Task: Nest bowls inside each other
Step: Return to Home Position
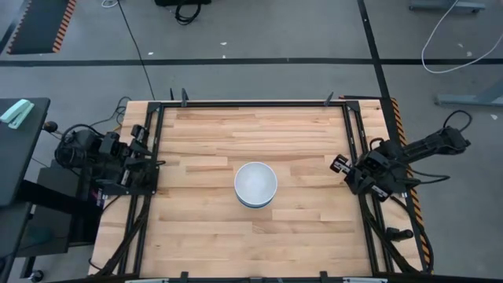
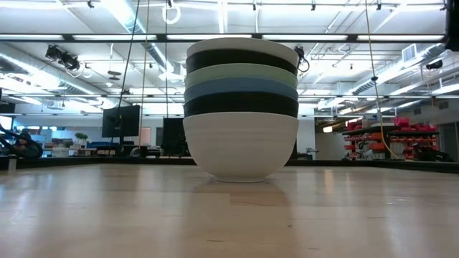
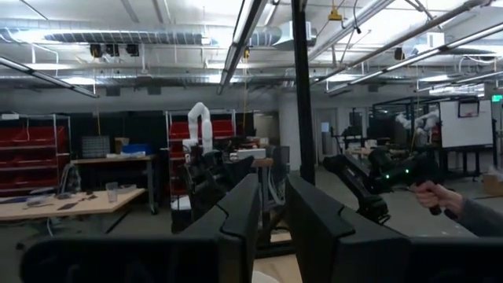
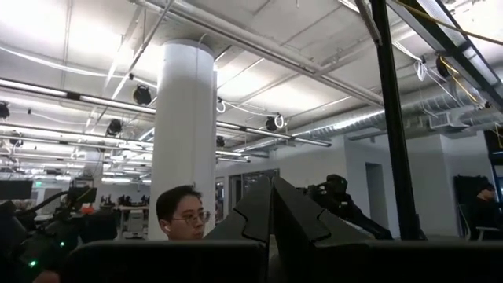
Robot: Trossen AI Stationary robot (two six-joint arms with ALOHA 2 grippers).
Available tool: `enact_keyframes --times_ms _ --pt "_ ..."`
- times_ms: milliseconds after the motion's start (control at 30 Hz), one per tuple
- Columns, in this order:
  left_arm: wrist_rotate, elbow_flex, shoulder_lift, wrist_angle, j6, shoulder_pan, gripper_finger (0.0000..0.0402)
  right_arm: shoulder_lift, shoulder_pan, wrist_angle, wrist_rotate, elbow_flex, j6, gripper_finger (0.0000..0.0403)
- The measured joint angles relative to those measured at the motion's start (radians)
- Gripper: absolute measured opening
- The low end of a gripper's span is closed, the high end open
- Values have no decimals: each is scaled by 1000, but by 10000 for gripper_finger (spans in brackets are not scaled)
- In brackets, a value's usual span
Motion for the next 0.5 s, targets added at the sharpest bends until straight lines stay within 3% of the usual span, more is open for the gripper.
enact_keyframes --times_ms 233,500 --pt "20 -46 0 26 -8 0 69 -40 -67 4 -24 0 39 23" --pt "65 -161 0 231 0 0 72 -37 -72 -1 -24 1 39 23"
